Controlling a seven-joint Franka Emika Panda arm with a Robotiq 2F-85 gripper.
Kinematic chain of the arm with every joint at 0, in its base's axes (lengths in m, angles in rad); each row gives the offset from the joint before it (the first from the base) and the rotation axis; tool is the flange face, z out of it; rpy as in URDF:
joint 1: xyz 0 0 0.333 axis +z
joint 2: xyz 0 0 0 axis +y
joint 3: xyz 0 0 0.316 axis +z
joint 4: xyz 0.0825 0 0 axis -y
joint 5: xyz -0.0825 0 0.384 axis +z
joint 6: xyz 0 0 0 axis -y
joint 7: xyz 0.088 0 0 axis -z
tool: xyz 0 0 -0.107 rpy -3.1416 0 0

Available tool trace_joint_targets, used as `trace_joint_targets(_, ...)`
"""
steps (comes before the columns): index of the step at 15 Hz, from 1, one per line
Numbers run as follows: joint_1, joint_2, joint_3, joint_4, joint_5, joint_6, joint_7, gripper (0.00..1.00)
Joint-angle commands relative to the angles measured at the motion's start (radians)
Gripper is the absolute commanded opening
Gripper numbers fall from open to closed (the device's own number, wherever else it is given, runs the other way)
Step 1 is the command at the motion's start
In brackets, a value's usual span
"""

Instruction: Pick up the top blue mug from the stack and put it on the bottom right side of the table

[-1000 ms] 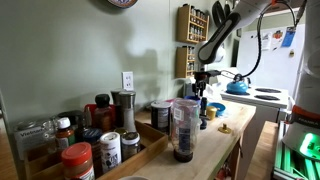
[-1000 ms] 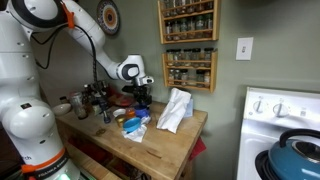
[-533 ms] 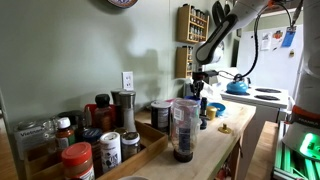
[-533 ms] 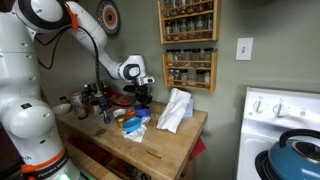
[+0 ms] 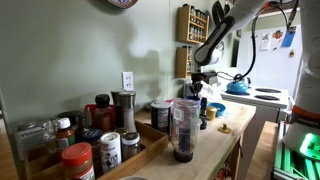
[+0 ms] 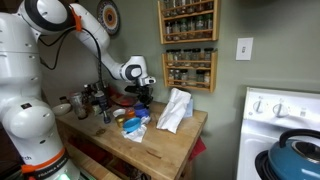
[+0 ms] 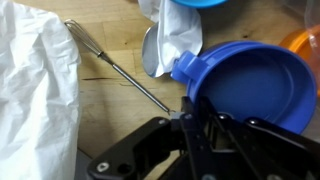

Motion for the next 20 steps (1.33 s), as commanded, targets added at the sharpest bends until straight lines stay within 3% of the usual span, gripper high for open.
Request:
trace_joint_targets(1, -0.001, 0.025, -0.004, 0.026, 0.001, -0.037, 0.016, 0.07)
trace_joint_targets(3, -0.002, 0.027, -0.004, 0.030, 0.003, -0.043, 0.016, 0.00)
trace_joint_targets(12, -0.009, -0.052, -0.017, 0.033, 0.001, -0.060, 0.028, 0.01)
trace_joint_targets(17, -0.022, -0.094, -0.032, 0.066, -0.026, -0.245, 0.021, 0.01)
trace_joint_targets(20, -0.041, -0.124, -0.031, 0.093, 0.076, -0.323, -0.033, 0.01)
